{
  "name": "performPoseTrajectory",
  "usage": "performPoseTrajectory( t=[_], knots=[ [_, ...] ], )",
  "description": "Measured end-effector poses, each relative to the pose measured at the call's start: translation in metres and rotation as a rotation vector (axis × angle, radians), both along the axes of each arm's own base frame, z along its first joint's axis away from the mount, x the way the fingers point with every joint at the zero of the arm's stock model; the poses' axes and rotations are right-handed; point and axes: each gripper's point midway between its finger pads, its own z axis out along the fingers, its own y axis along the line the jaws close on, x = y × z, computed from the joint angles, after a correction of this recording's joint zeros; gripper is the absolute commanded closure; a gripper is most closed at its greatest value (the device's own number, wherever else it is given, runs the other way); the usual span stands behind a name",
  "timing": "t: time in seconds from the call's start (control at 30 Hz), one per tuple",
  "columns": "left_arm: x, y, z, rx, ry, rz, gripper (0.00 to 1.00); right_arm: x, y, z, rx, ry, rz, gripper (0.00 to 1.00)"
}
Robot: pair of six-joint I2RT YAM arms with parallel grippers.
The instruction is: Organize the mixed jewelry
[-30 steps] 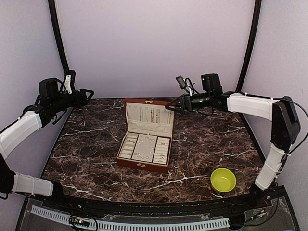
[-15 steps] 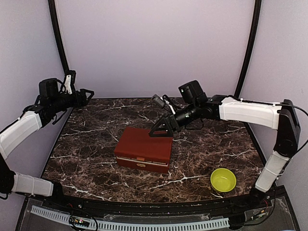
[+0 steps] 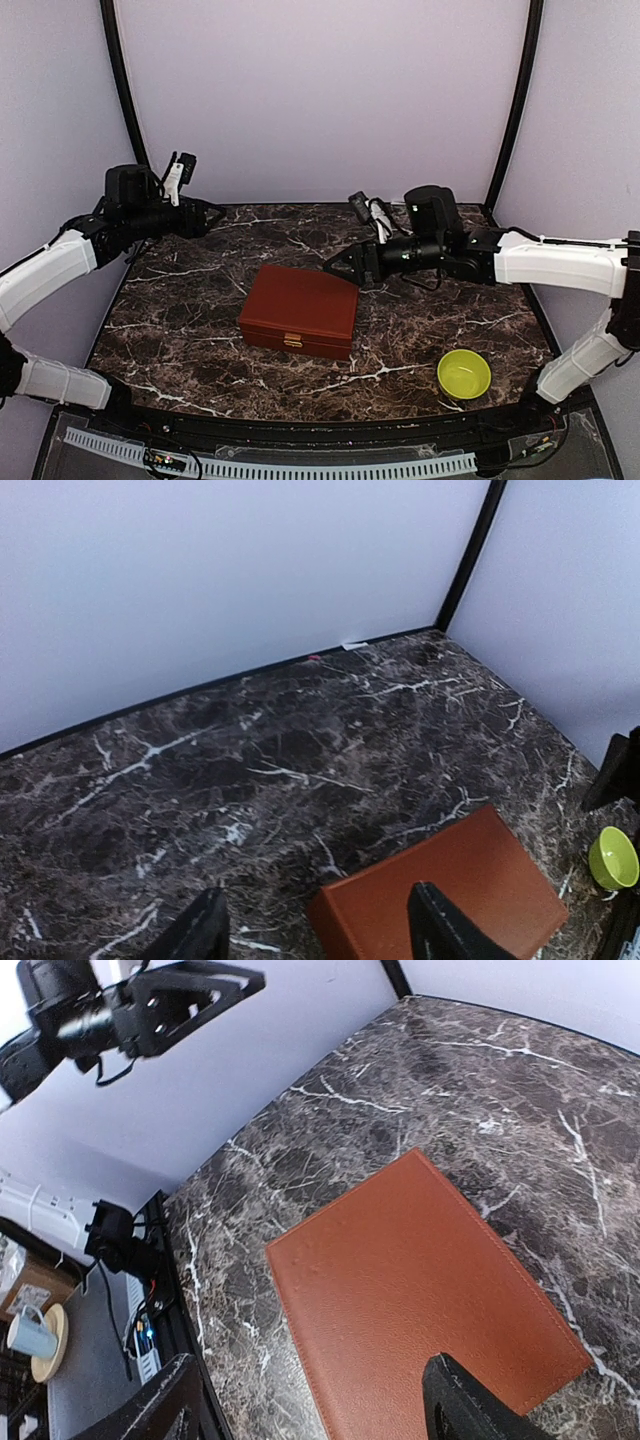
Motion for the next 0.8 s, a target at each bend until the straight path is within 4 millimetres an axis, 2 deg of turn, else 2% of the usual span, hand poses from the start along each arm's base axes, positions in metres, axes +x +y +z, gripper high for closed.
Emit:
performPoseTrajectory(
  t=[0.07, 0.2, 0.33, 0.47, 0.63, 0.8],
  knots=[
    [-0.012, -0.015, -0.006, 0.008, 0.020, -0.049, 0.48, 0.003, -0.002, -0.002, 0.006, 0.000, -0.048, 0.28],
    [-0.049, -0.047, -0.027, 0.018, 0.060, -0.162, 0.56, -0.005, -0.001, -0.022, -0.001, 0.055, -0.067, 0.33],
    [-0.094, -0.076, -0.069, 0.015, 0.159, -0.286, 0.58, -0.018, 0.004, -0.043, -0.015, 0.123, -0.057, 0.33],
    [-0.124, -0.095, -0.111, 0.026, 0.261, -0.356, 0.61, -0.026, 0.009, -0.060, -0.033, 0.169, -0.053, 0.34],
    [-0.133, -0.112, -0.138, 0.017, 0.328, -0.378, 0.64, -0.029, 0.015, -0.081, -0.065, 0.212, -0.050, 0.35],
    [-0.127, -0.111, -0.166, -0.013, 0.395, -0.311, 0.66, -0.034, 0.013, -0.106, -0.104, 0.267, -0.060, 0.35]
  ],
)
